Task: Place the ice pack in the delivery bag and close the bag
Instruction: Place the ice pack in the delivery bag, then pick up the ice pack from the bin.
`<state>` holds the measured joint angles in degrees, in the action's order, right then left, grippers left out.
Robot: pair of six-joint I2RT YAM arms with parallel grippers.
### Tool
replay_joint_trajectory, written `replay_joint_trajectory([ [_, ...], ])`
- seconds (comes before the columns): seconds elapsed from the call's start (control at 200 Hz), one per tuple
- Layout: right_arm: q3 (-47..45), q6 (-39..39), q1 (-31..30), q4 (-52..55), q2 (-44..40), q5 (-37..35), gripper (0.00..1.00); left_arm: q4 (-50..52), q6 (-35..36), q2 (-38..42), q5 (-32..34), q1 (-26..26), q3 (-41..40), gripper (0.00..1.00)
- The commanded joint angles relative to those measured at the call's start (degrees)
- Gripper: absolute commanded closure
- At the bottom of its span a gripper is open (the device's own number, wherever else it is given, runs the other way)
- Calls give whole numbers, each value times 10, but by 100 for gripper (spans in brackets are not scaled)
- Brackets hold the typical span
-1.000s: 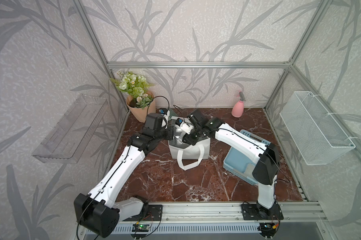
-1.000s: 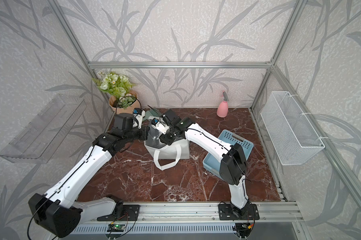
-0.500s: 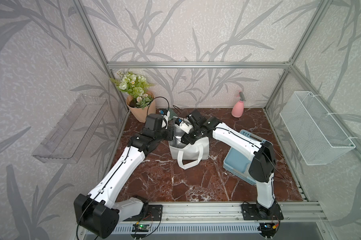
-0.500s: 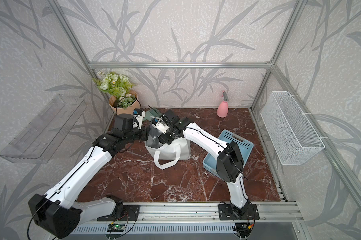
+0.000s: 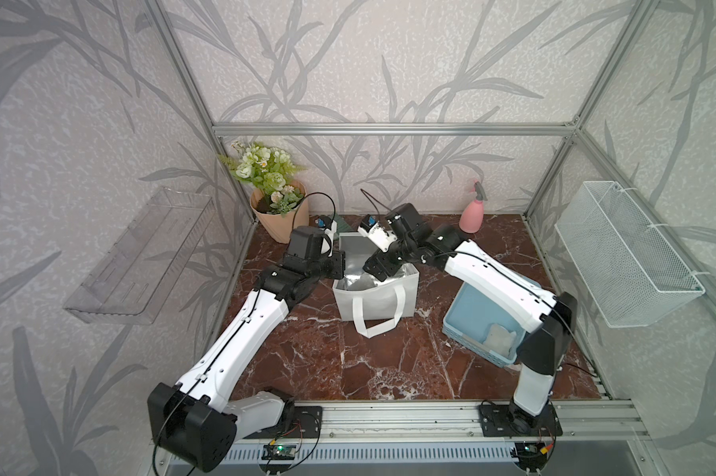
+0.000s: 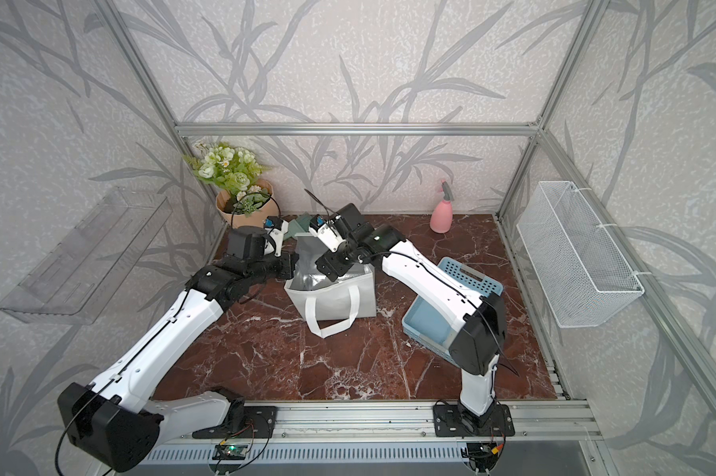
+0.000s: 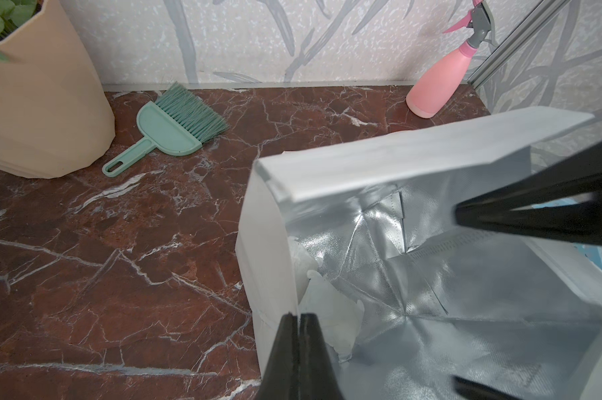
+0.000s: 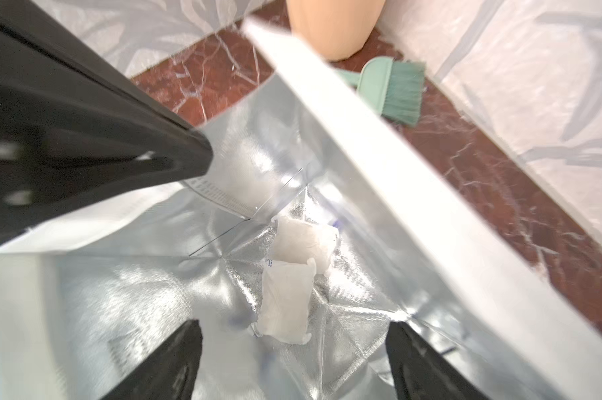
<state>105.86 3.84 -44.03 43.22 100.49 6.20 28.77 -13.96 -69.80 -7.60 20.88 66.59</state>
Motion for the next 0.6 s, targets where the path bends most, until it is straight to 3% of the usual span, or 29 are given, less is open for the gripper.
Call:
replay_joint_trajectory([
  [0.0, -59, -51, 21, -23, -108, -36, 8, -9, -5, -8, 1, -1, 11, 100],
  [0.17, -194, -136, 61, -39, -239, -118, 5, -9, -2, -14, 6, -1, 18, 100],
  [0.35, -330, -309, 176, 39, -315, -204, 7, -15, -4, -11, 4, -1, 17, 100],
  [0.46, -416, -408, 237, 61, -343, -194, 11, -16, -5, -9, 6, -1, 16, 100],
  [0.595, -501, -496, 242, 50, -361, -189, 11, -14, -6, -7, 7, -1, 13, 100],
])
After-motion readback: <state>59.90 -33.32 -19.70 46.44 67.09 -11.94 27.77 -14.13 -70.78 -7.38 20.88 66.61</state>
